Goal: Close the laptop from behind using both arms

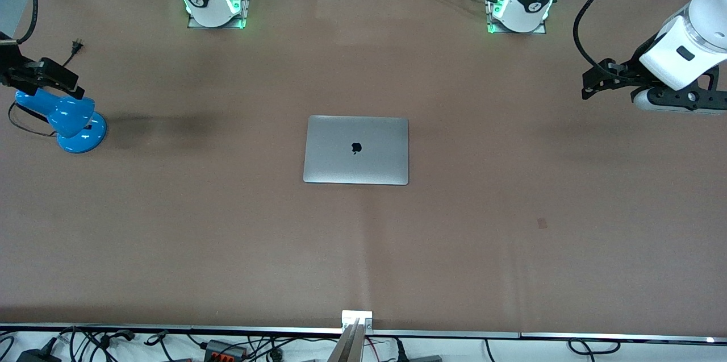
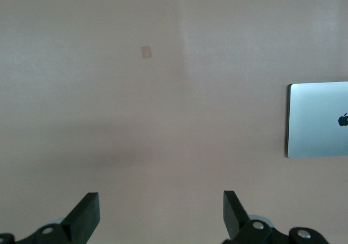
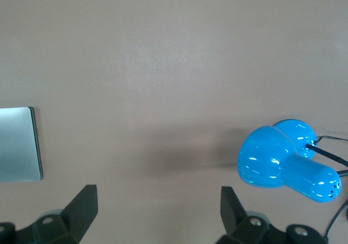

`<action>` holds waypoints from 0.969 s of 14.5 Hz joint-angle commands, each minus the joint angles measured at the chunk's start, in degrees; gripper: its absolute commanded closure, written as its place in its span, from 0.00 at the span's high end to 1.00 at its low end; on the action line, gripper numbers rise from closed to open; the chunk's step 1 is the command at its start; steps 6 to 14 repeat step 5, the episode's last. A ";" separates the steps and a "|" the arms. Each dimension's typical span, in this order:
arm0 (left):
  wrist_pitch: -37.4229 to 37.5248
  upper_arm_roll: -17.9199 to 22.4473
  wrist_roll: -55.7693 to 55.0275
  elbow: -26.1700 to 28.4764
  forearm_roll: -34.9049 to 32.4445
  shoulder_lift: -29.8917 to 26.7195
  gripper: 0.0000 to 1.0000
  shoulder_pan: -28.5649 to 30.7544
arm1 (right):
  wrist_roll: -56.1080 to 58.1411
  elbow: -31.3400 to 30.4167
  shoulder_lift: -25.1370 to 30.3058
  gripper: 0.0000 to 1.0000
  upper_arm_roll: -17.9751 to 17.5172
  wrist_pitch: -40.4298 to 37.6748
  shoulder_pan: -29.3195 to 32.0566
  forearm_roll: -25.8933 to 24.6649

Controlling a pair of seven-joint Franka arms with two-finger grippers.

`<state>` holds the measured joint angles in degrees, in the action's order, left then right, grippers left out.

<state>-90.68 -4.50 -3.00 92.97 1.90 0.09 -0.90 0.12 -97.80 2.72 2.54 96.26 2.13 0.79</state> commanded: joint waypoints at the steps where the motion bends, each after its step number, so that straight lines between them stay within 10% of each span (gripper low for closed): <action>1: 0.33 0.54 -0.34 -0.42 0.82 -0.26 1.00 -0.42 | 0.50 -0.99 0.88 1.00 -0.35 0.68 -0.20 -0.97; 14: 0.76 0.89 -0.34 -1.91 0.82 0.97 1.00 -0.15 | 0.59 -1.08 0.88 1.00 -0.35 0.33 -0.55 -0.97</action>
